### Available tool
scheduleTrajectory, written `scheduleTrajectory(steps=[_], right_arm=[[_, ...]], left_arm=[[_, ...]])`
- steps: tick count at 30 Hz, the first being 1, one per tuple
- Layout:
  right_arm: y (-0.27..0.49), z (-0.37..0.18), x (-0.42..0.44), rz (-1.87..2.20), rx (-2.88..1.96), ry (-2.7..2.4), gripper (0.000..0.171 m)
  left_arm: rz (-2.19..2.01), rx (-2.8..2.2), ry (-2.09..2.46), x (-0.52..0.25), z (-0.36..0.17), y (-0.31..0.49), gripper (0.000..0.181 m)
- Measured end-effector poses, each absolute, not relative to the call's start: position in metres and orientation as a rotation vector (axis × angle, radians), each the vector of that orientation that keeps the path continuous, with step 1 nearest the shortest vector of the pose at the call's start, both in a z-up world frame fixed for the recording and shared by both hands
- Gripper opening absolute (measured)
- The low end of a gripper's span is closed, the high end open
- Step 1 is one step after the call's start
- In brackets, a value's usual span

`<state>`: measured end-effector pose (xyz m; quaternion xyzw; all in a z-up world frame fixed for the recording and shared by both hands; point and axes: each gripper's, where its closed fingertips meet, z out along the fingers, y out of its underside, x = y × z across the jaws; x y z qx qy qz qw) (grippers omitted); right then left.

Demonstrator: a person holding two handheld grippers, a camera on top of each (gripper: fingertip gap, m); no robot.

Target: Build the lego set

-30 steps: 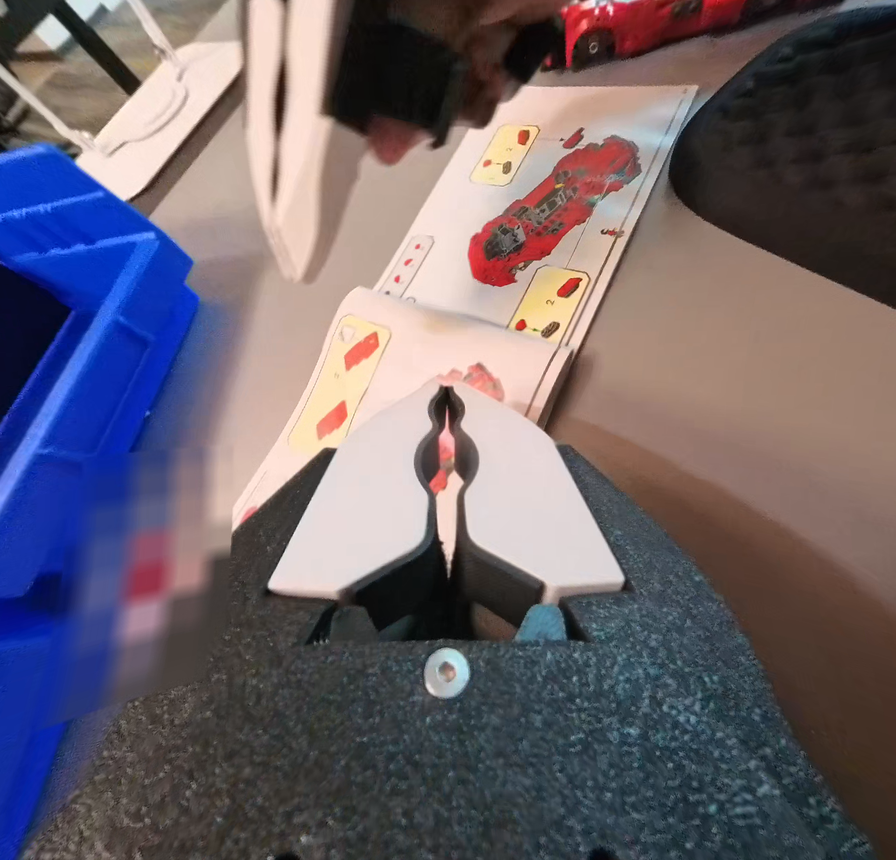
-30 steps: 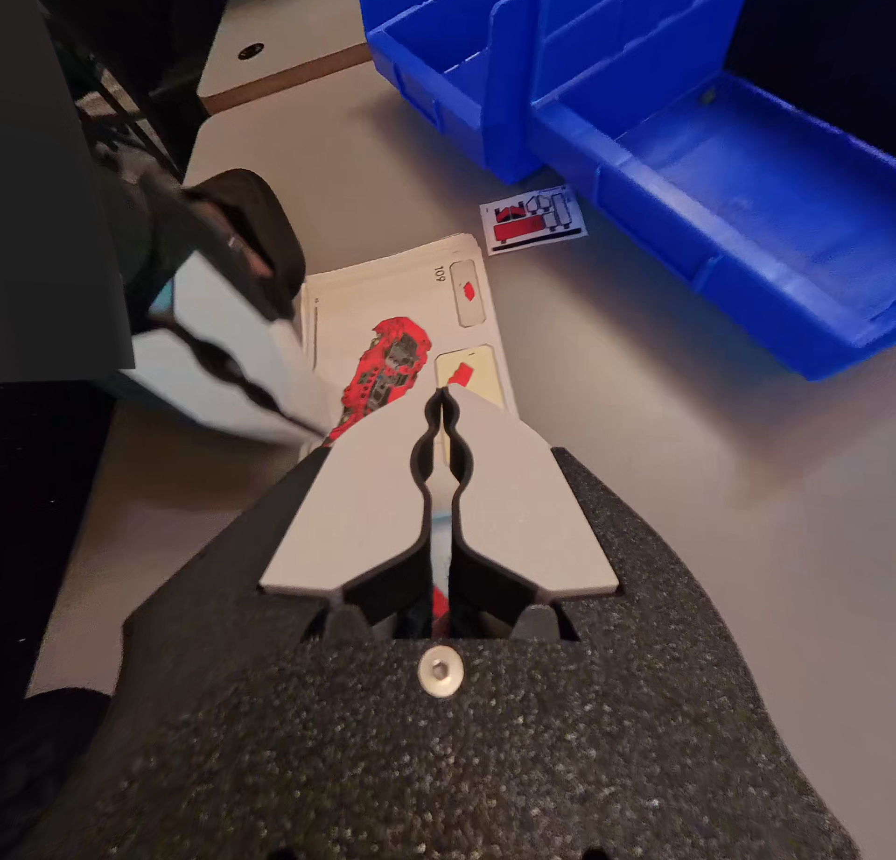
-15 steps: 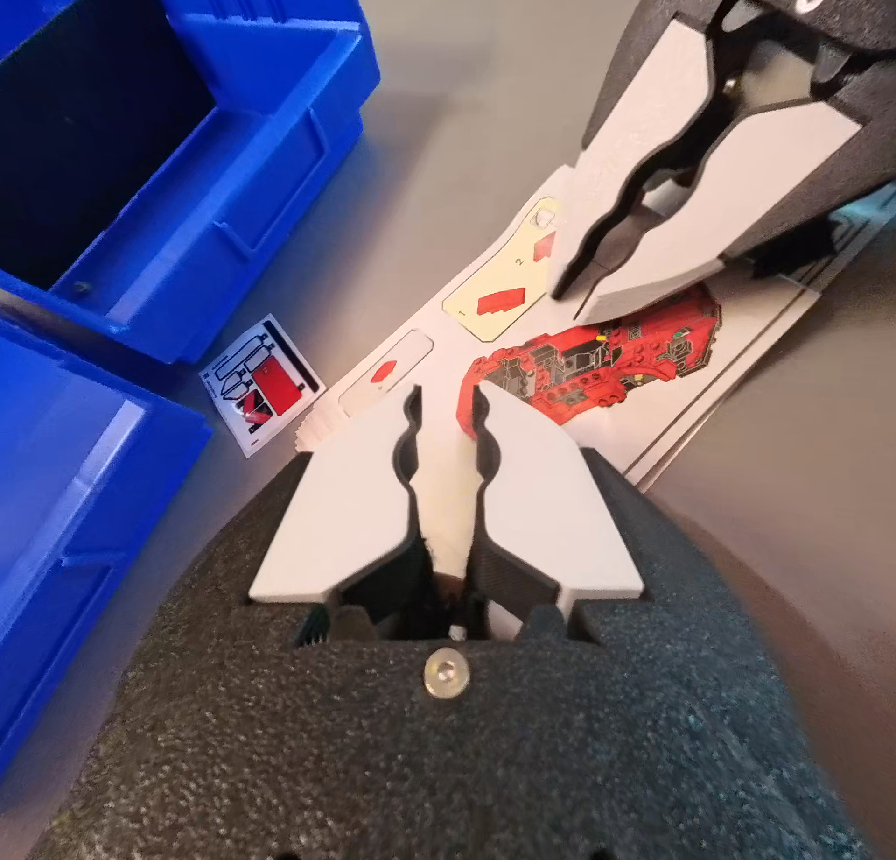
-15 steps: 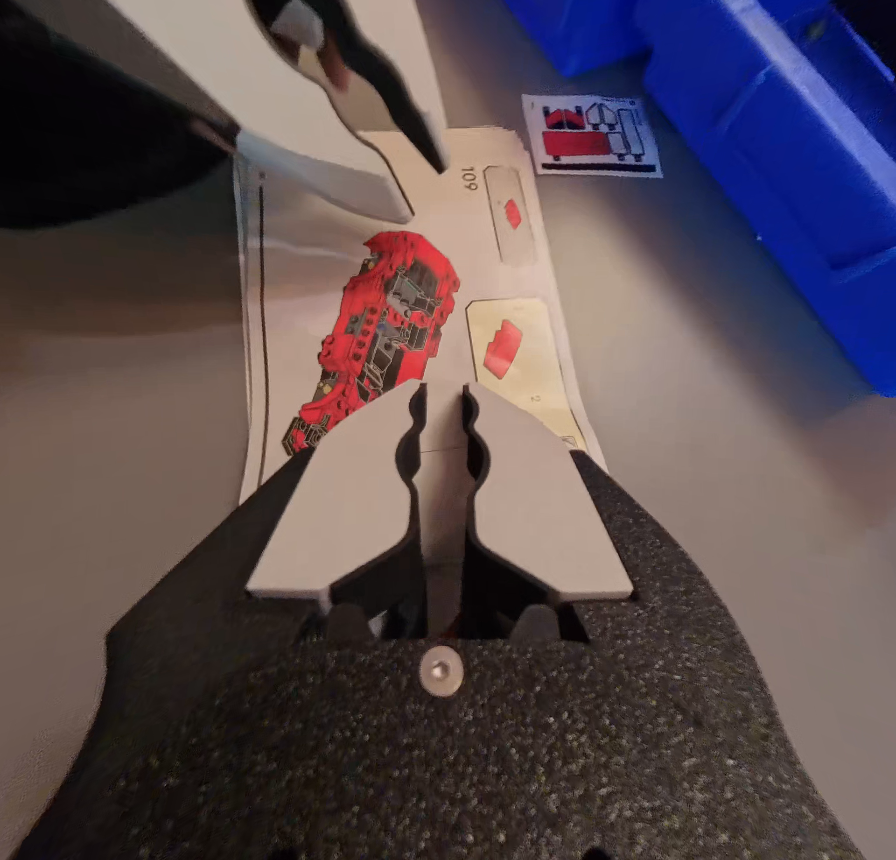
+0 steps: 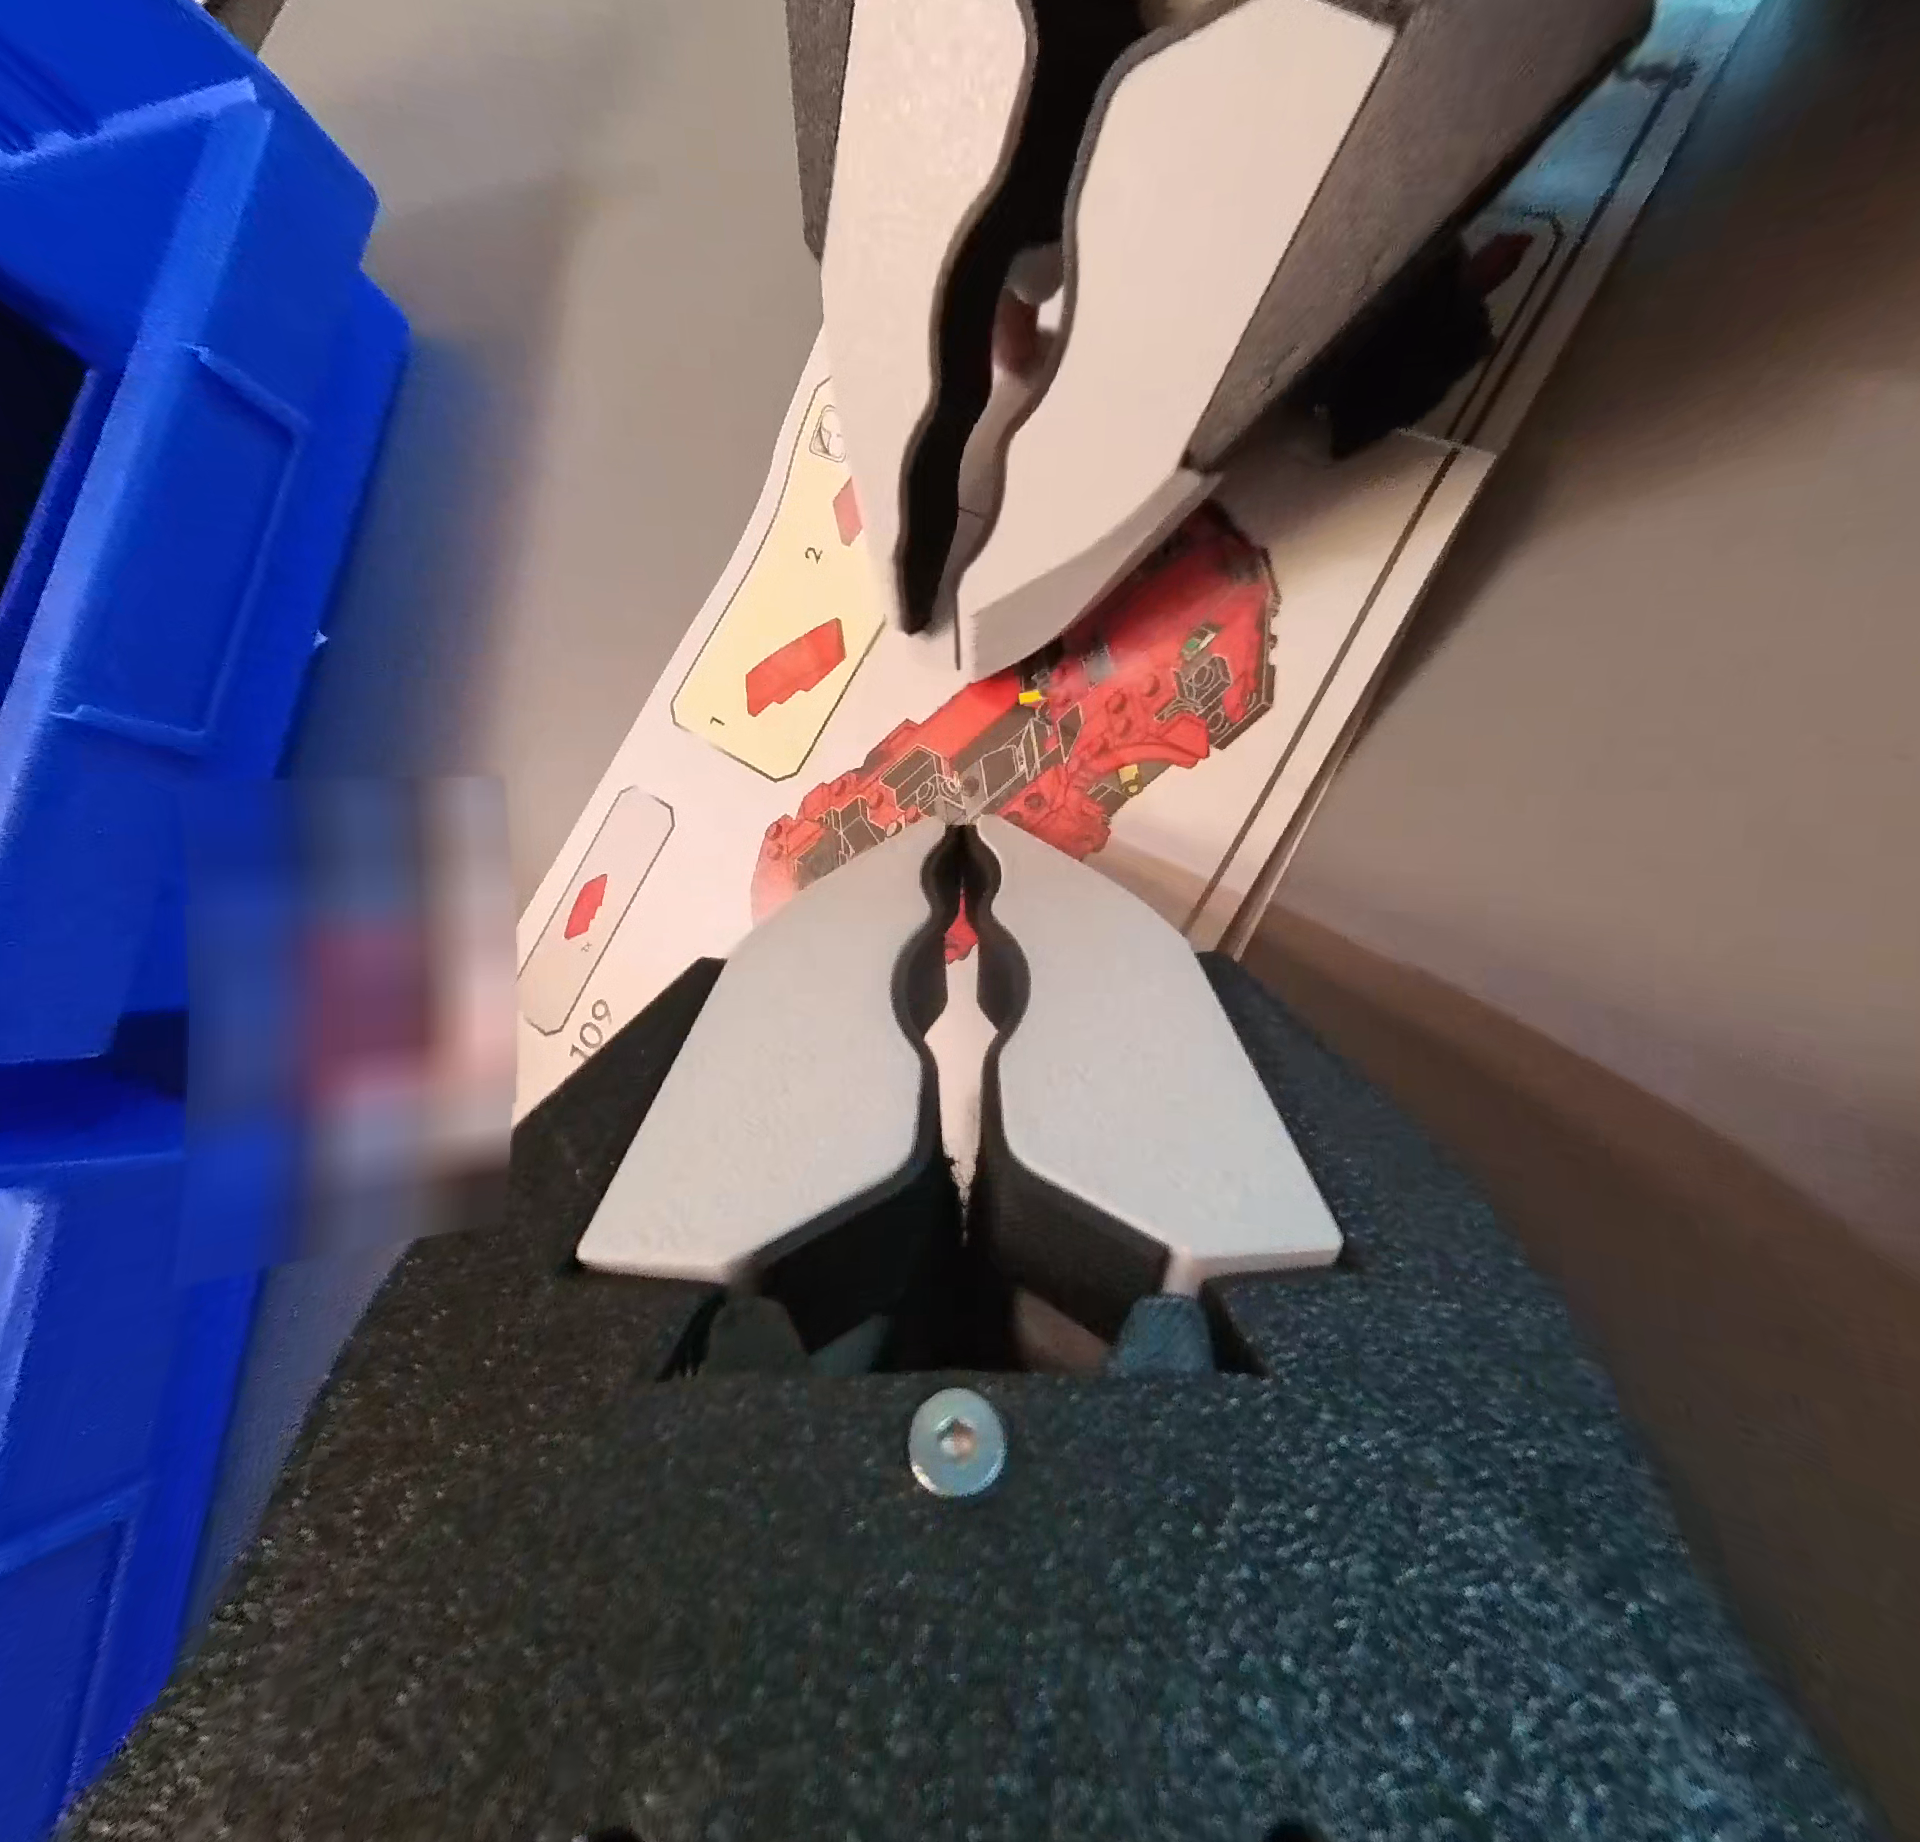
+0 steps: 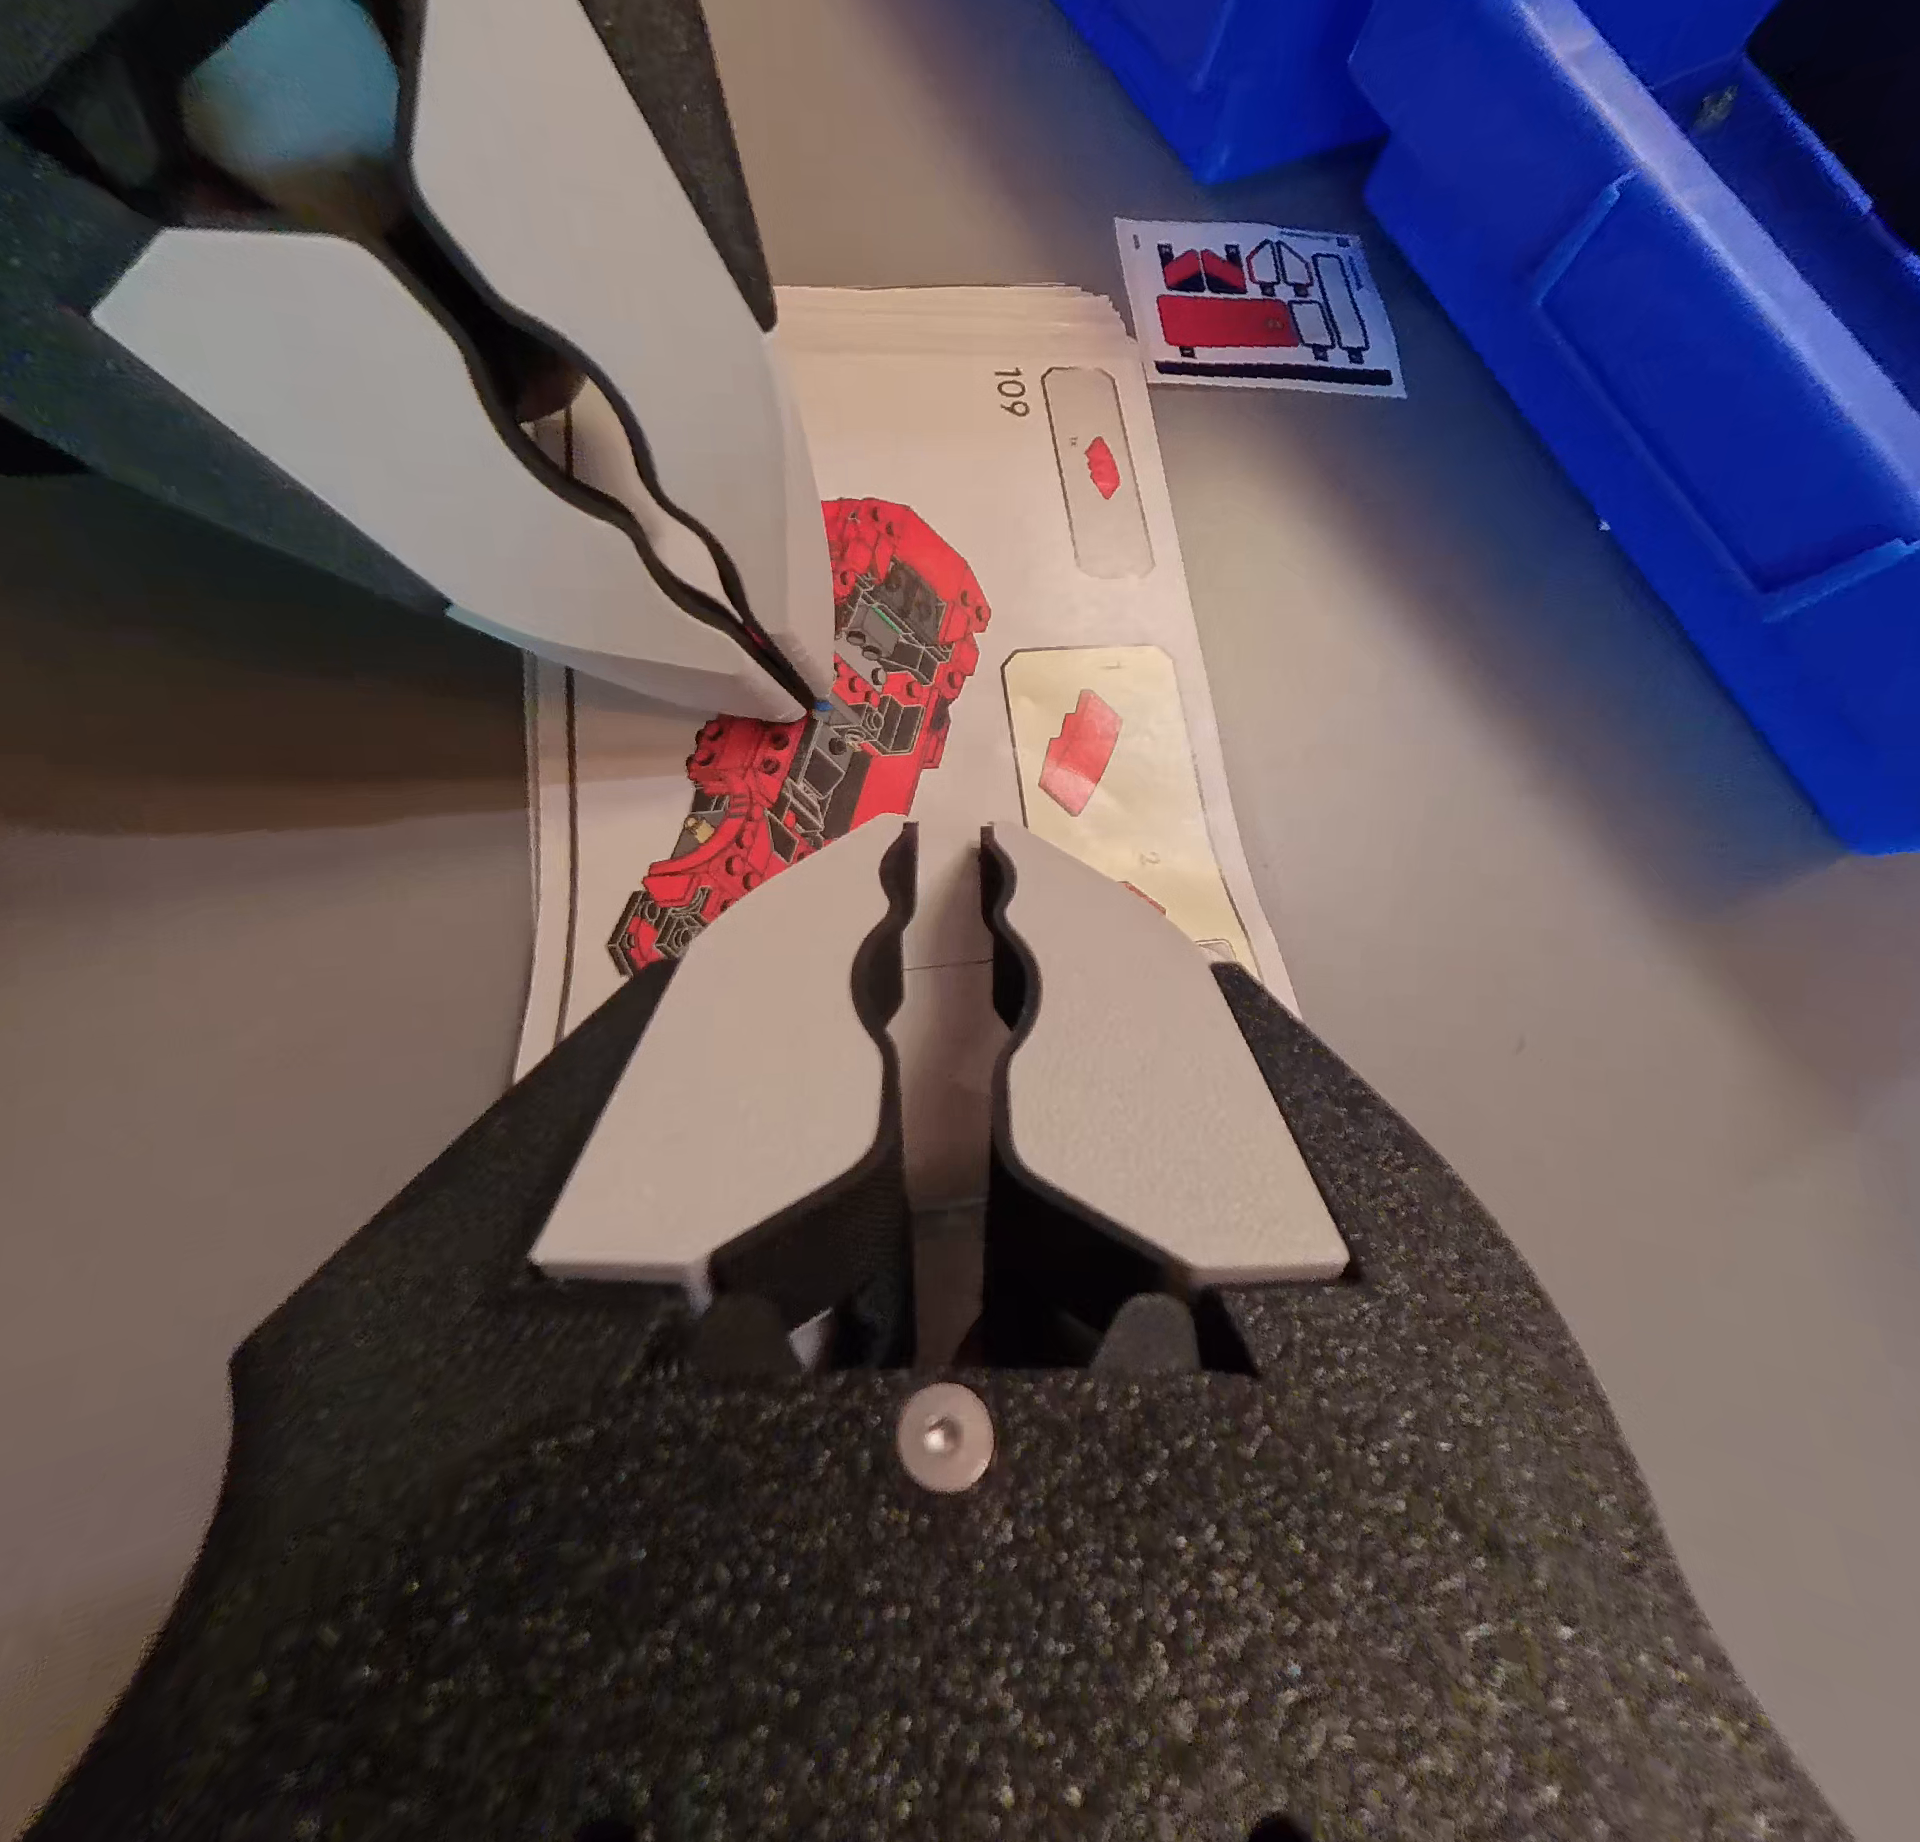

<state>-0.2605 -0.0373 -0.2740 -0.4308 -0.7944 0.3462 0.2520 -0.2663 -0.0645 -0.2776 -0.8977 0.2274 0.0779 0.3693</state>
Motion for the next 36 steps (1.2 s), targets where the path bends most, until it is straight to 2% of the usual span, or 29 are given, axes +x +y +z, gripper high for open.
scheduleTrajectory(steps=[6, 10, 12, 14, 18, 31, 36], right_arm=[[-0.016, -0.248, -0.252, 0.993, -1.364, -2.040, 0.054], [-0.017, -0.253, -0.231, 0.984, -1.658, -1.949, 0.065], [-0.022, -0.269, -0.224, 0.915, -1.722, -1.937, 0.076], [-0.018, -0.275, -0.223, 0.763, -1.603, -1.965, 0.071], [-0.015, -0.275, -0.231, 0.808, -1.457, -2.070, 0.071], [0.011, -0.277, -0.236, 0.847, -0.973, -2.561, 0.071], [0.016, -0.277, -0.231, 0.807, -0.944, -2.639, 0.072]], left_arm=[[0.175, -2.323, 0.447, -0.277, -0.276, -0.064, 0.010], [0.169, -2.227, 0.145, -0.305, -0.254, -0.059, 0.019], [0.105, -2.101, -0.039, -0.321, -0.234, -0.061, 0.020], [0.030, -1.979, -0.184, -0.335, -0.217, -0.065, 0.020], [-0.041, -1.836, -0.308, -0.349, -0.200, -0.074, 0.019], [-0.002, -1.907, -0.183, -0.334, -0.208, -0.070, 0.019], [0.007, -1.943, -0.134, -0.329, -0.212, -0.068, 0.020]])
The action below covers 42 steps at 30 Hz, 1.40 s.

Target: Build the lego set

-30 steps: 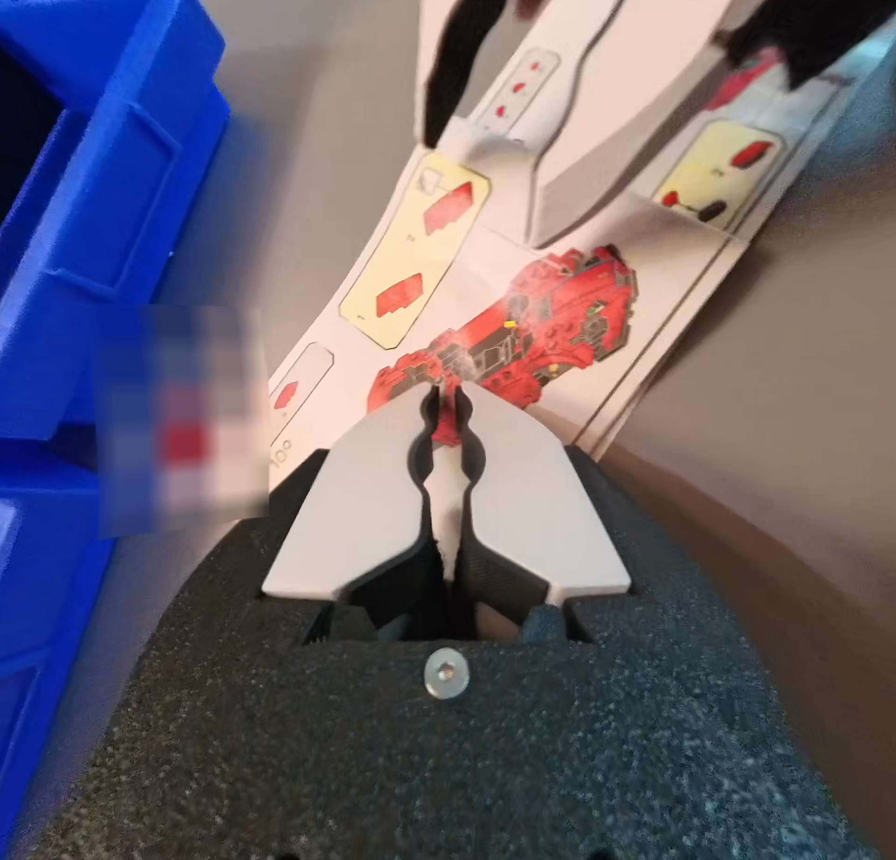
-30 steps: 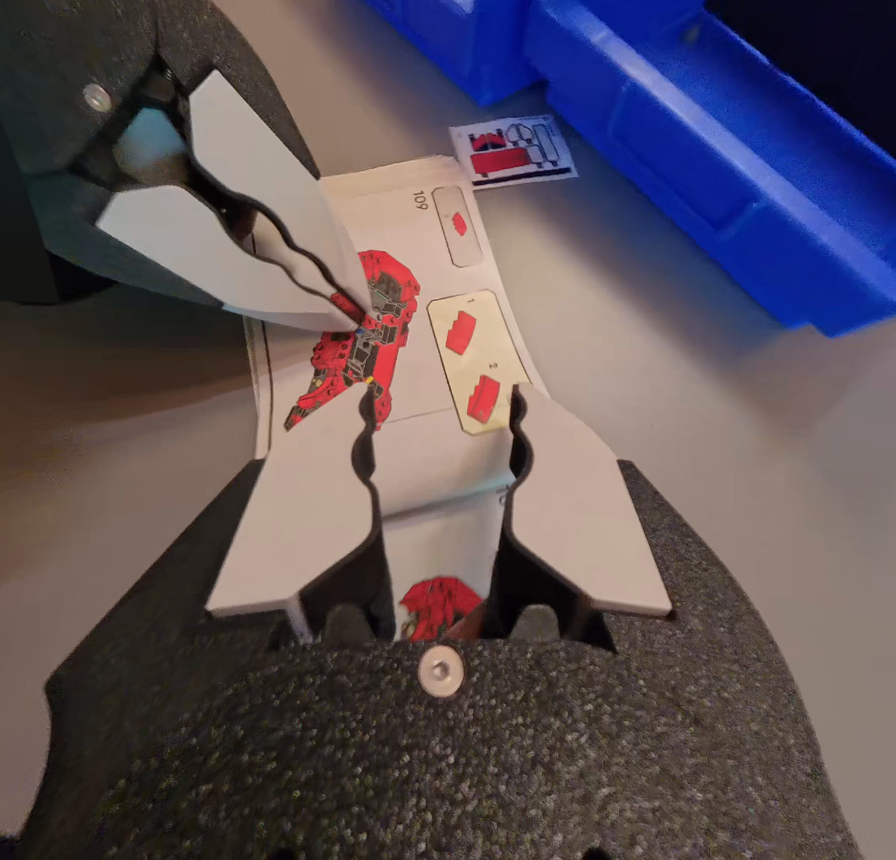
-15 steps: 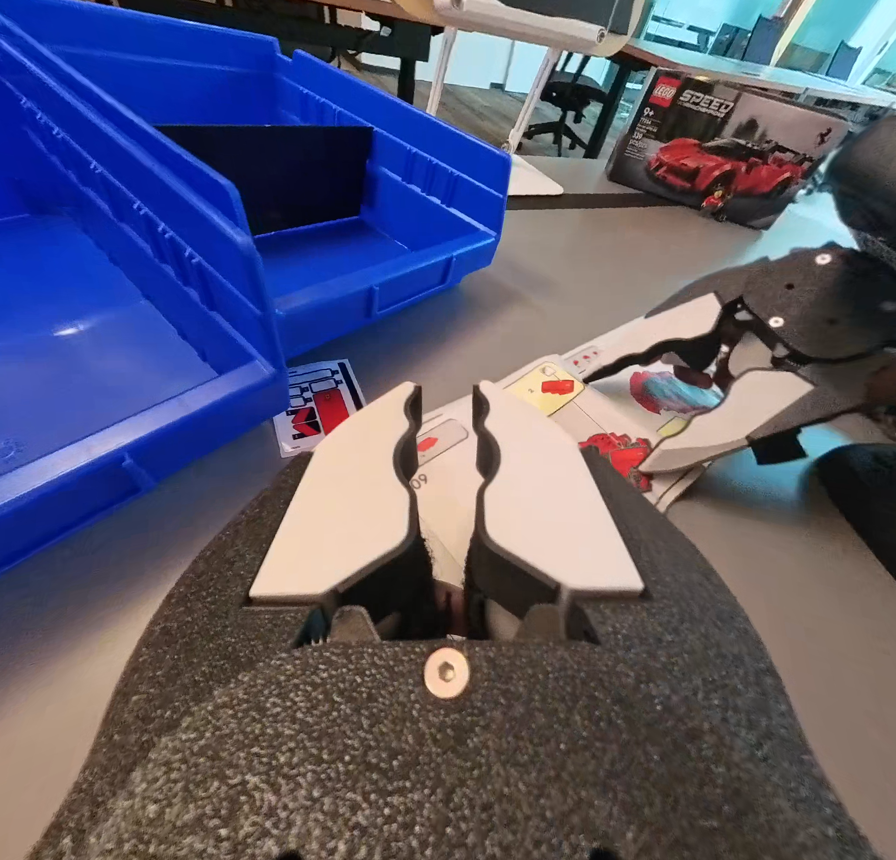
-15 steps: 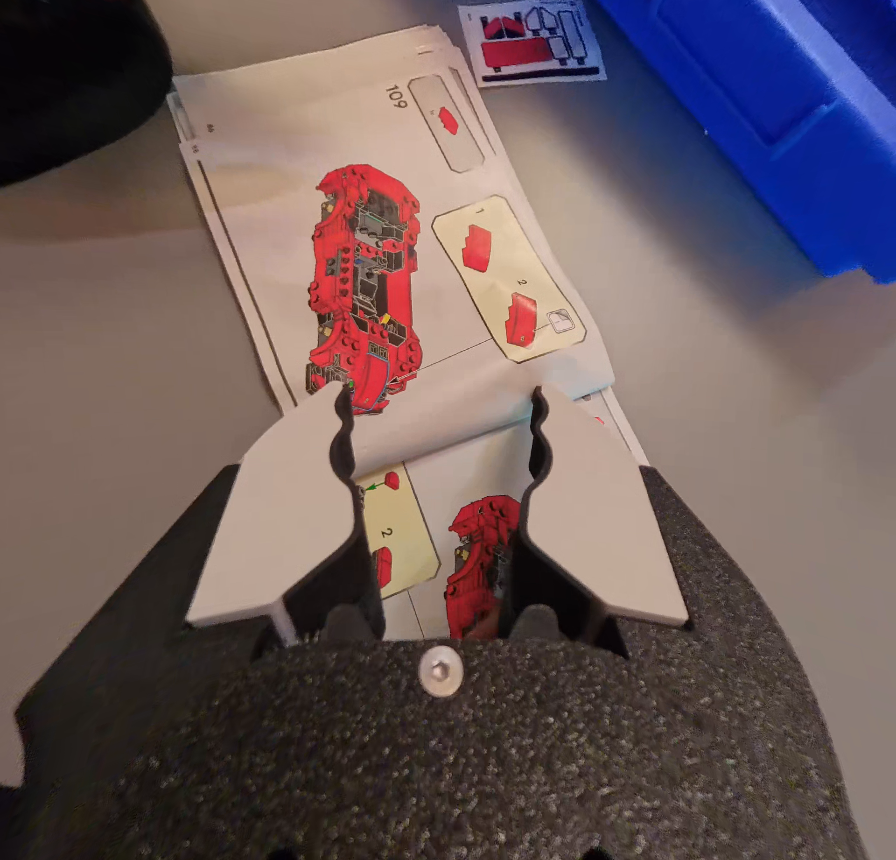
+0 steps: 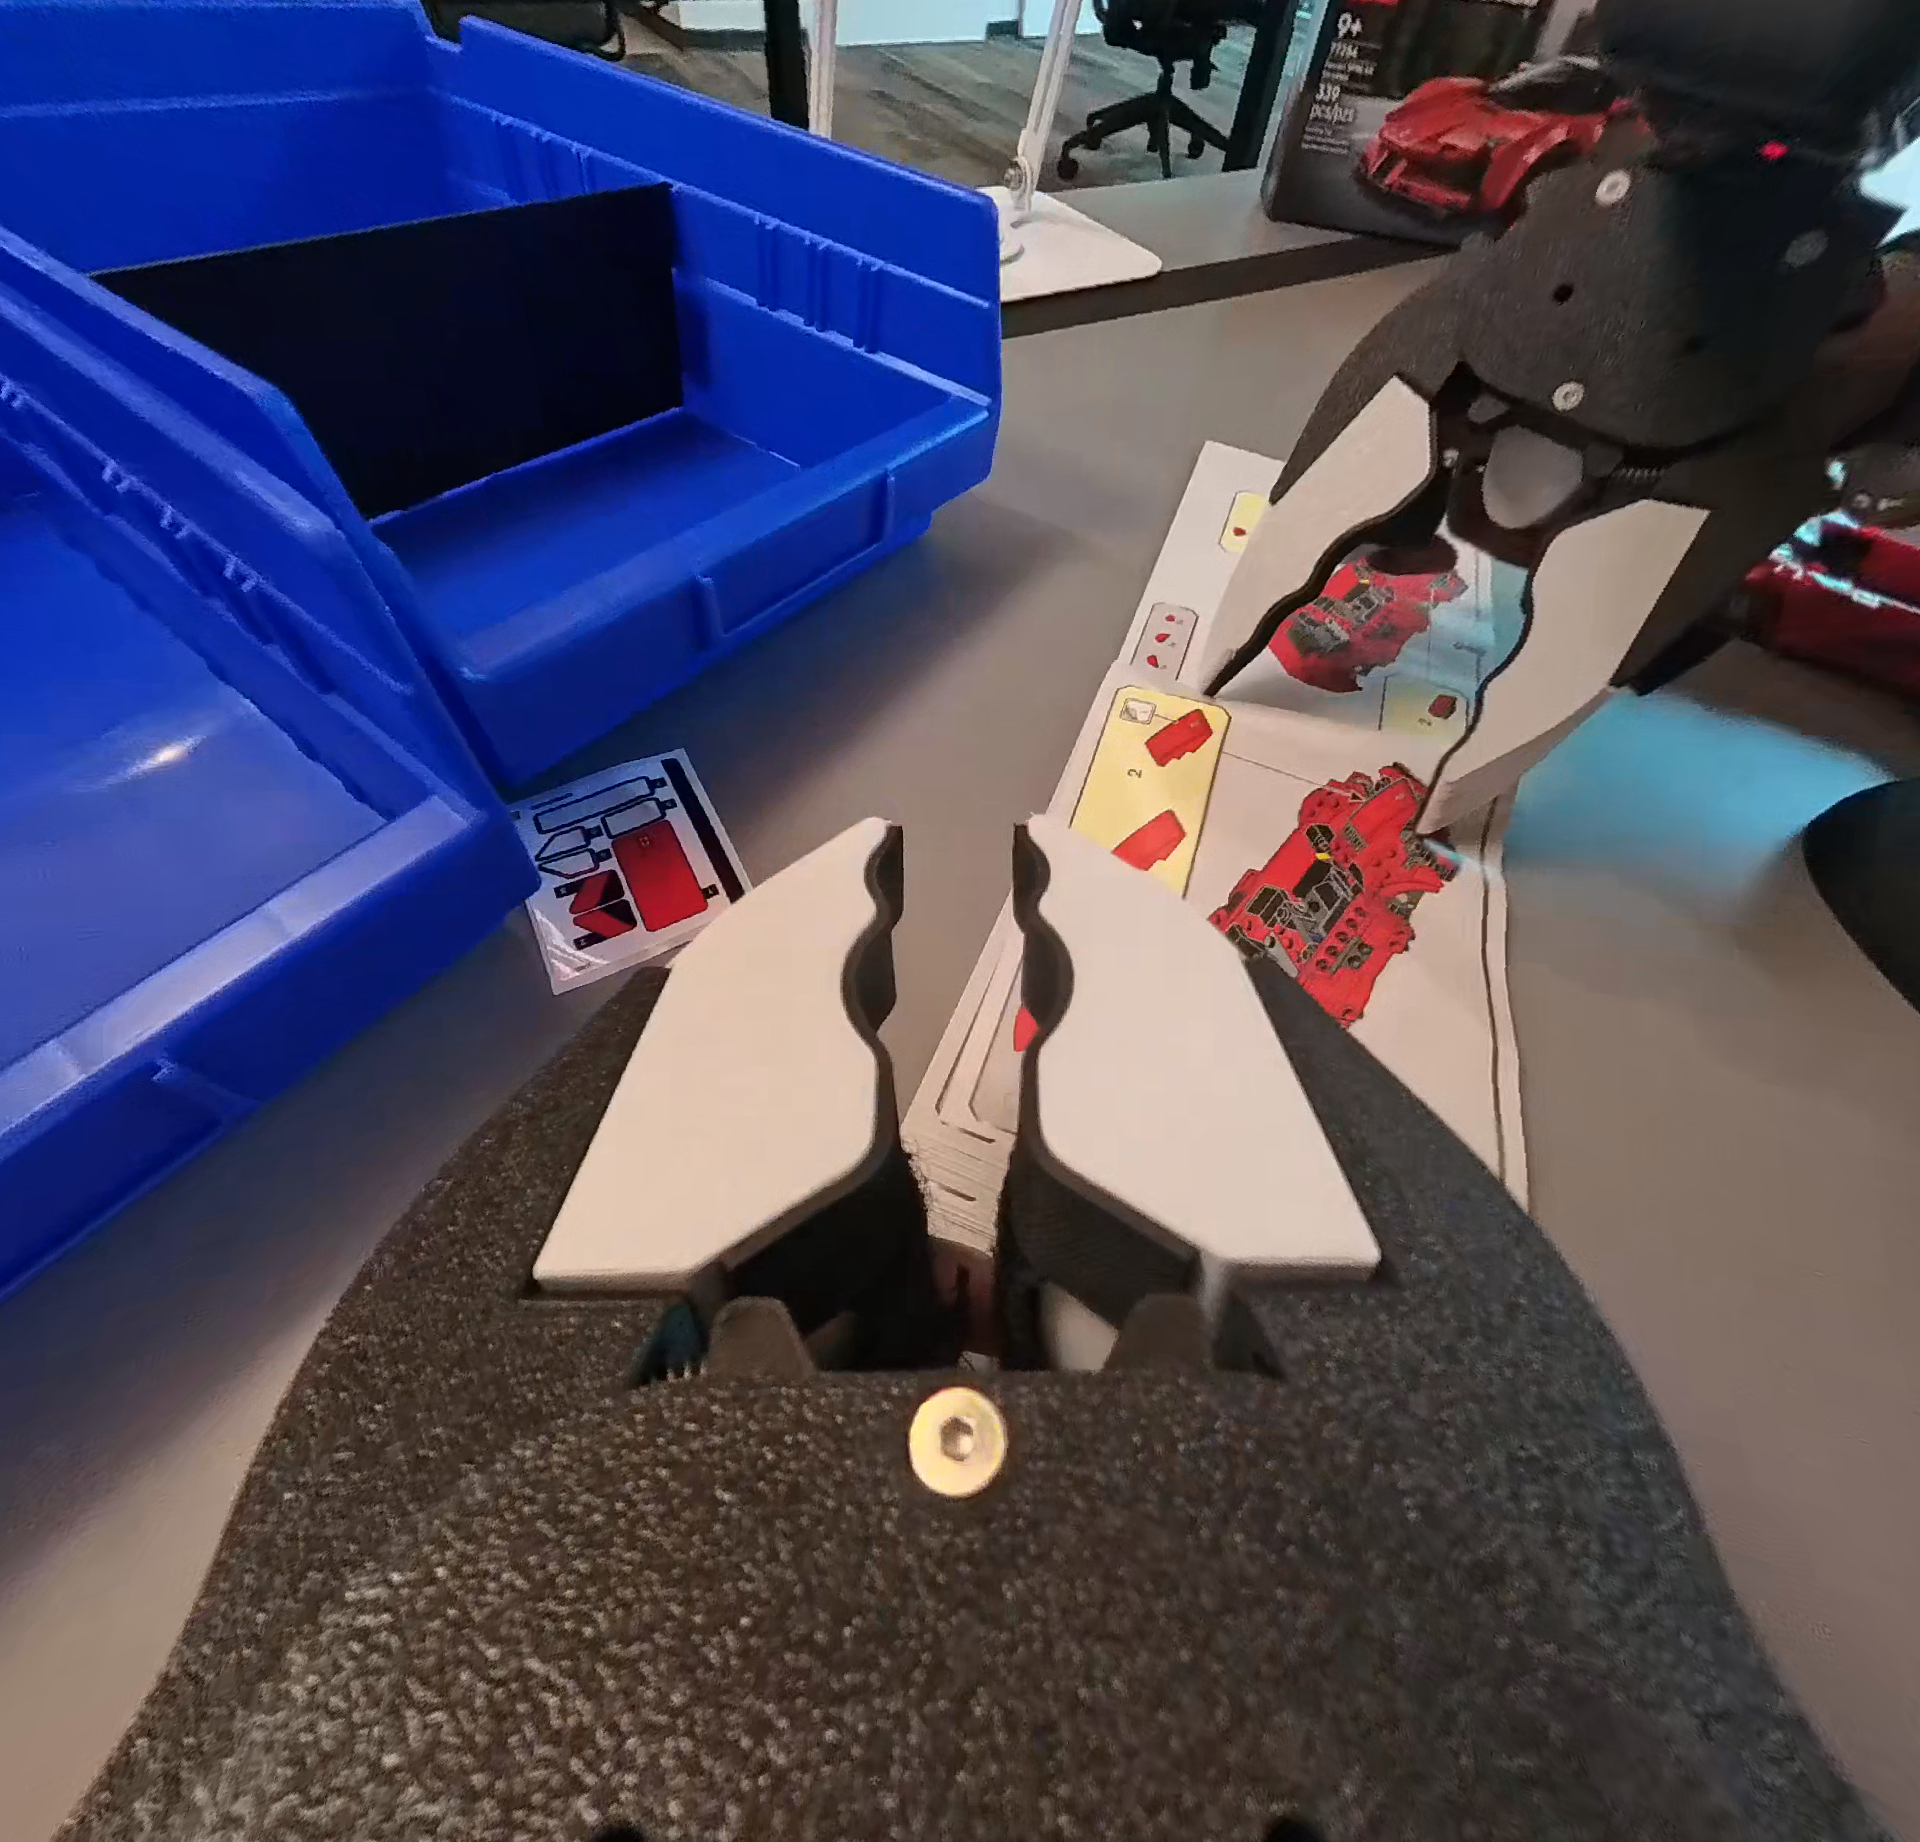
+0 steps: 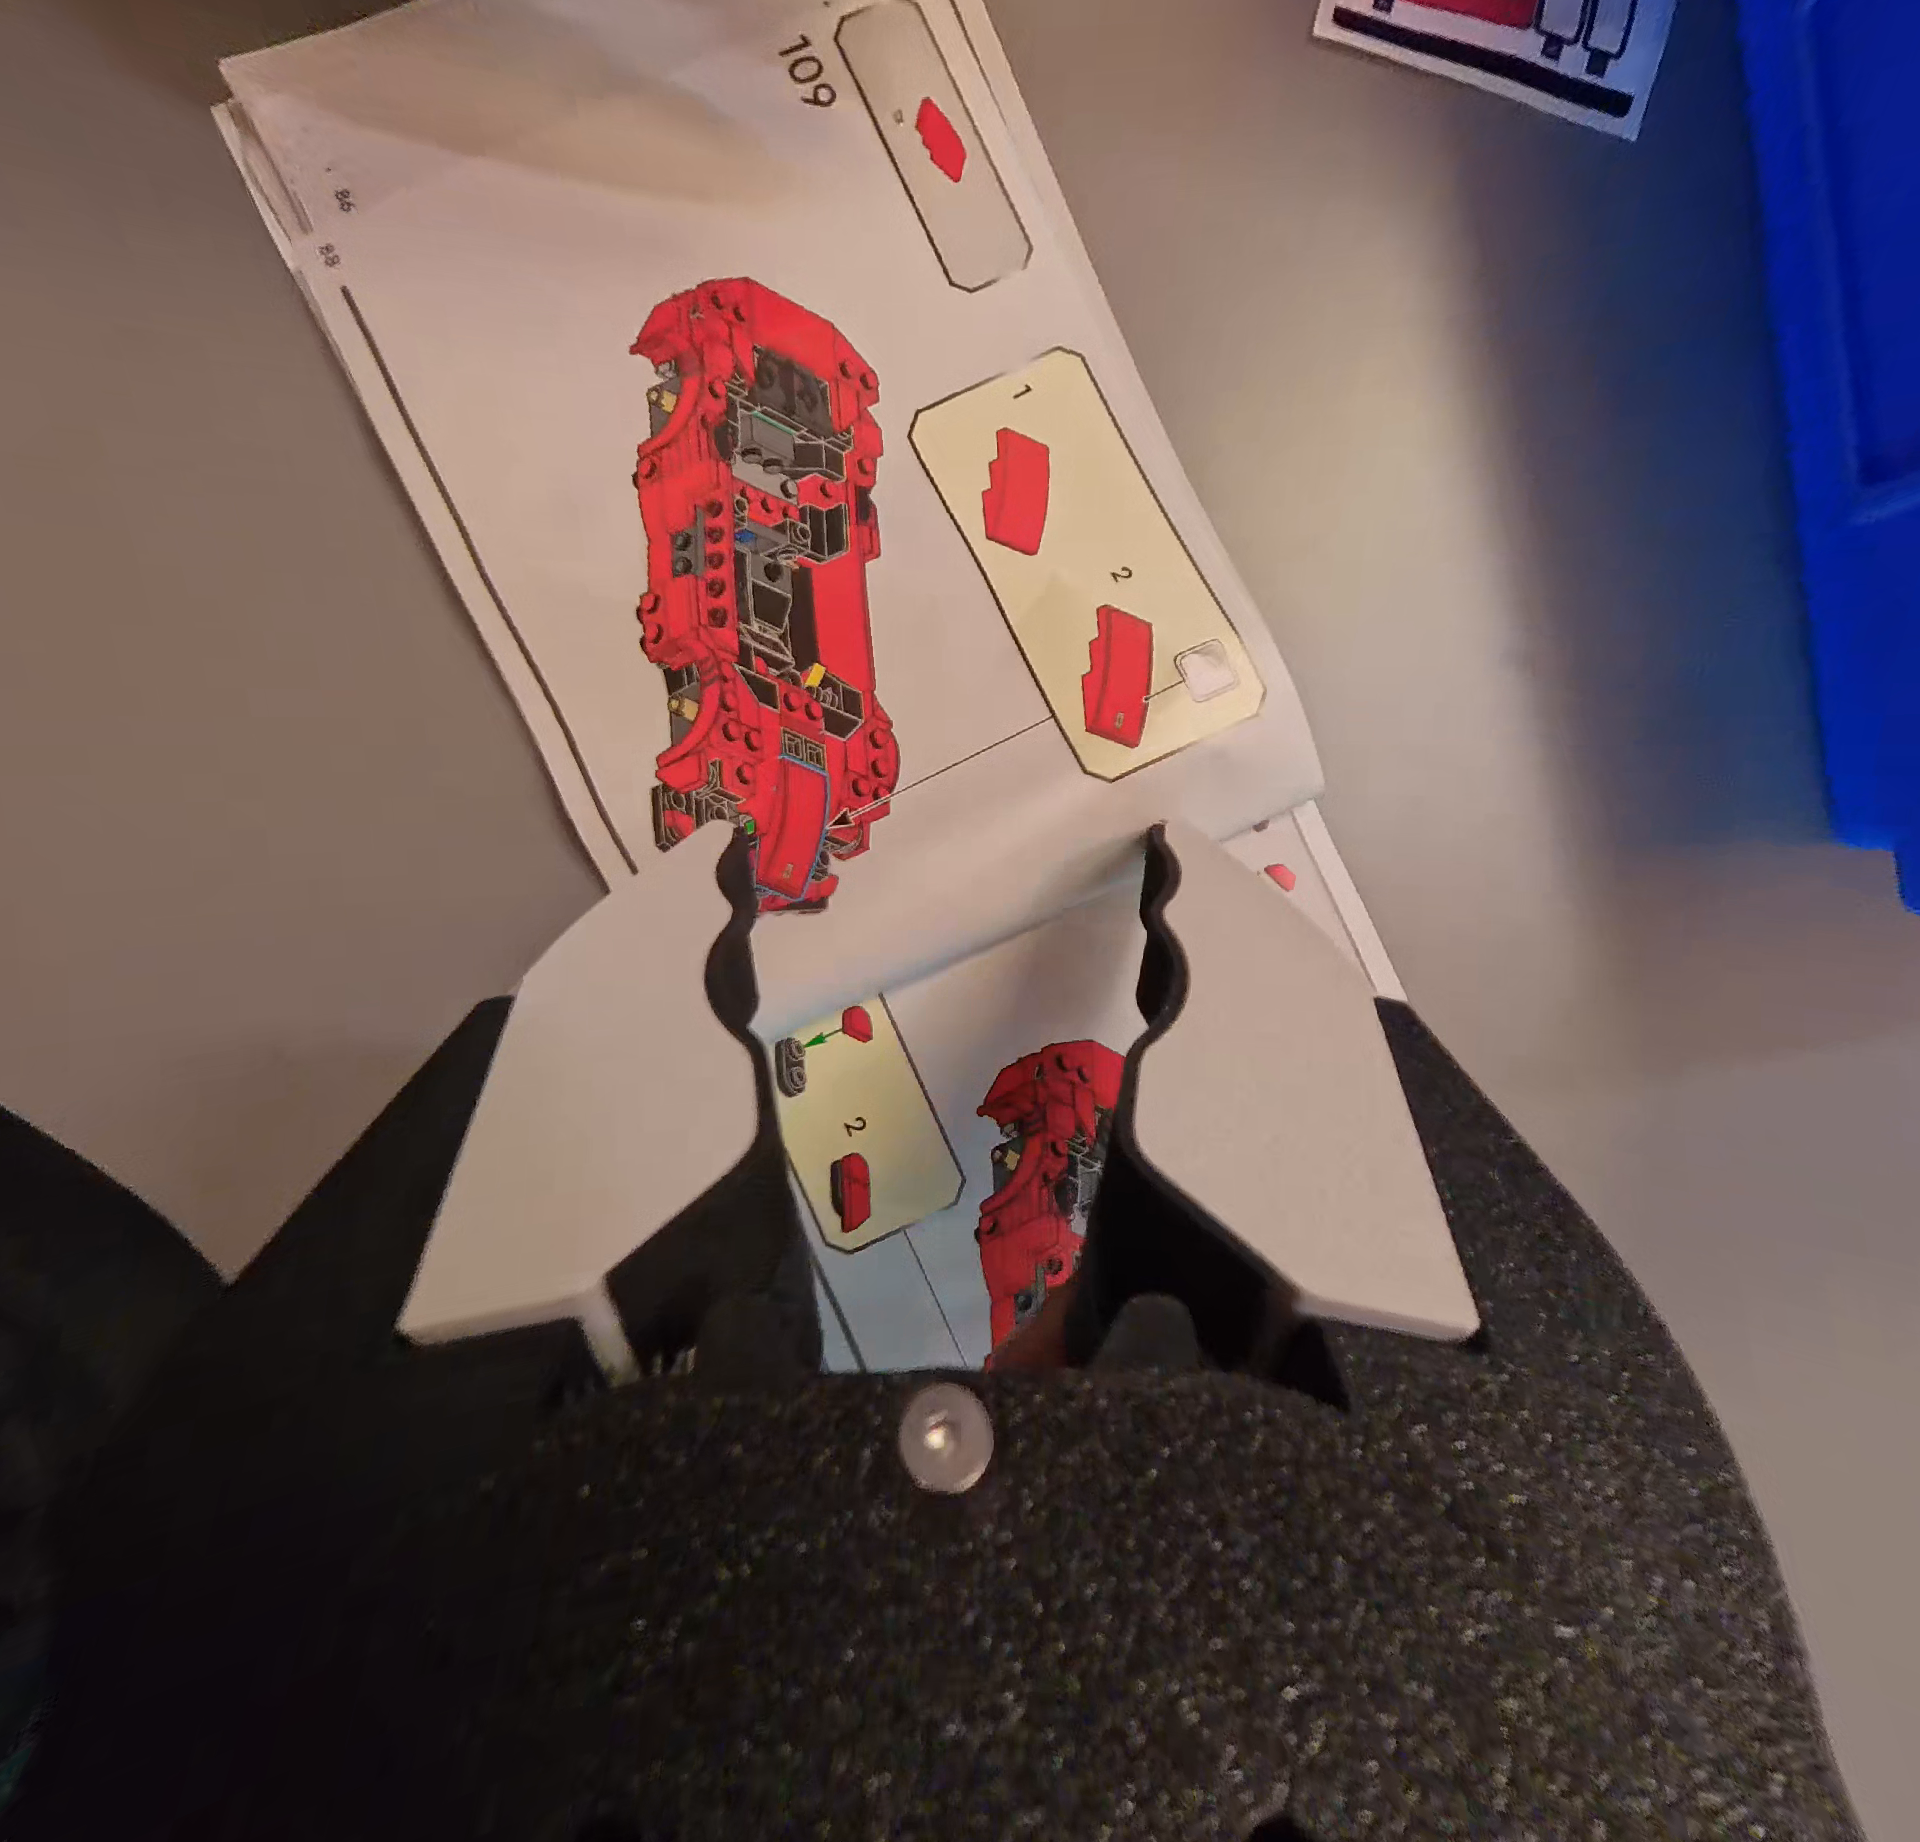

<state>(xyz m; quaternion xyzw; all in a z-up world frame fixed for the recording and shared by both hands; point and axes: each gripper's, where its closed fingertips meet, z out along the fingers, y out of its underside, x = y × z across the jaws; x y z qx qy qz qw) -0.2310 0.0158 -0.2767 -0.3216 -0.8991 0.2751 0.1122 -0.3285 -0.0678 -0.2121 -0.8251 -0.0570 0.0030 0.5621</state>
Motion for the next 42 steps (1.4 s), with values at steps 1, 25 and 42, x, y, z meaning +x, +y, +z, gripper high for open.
scheduleTrajectory(steps=[1, 25, 42], right_arm=[[0.015, -0.275, -0.230, 0.793, -0.947, -2.649, 0.074], [0.077, -0.126, -0.048, 1.052, -1.641, -1.701, 0.086], [0.181, -0.107, 0.333, 0.324, -2.103, -1.231, 0.055]], left_arm=[[0.009, -1.947, -0.127, -0.328, -0.213, -0.068, 0.020], [0.050, -1.985, -0.038, -0.318, -0.218, -0.066, 0.021], [0.100, -1.863, -0.043, -0.298, -0.150, -0.037, 0.021]])
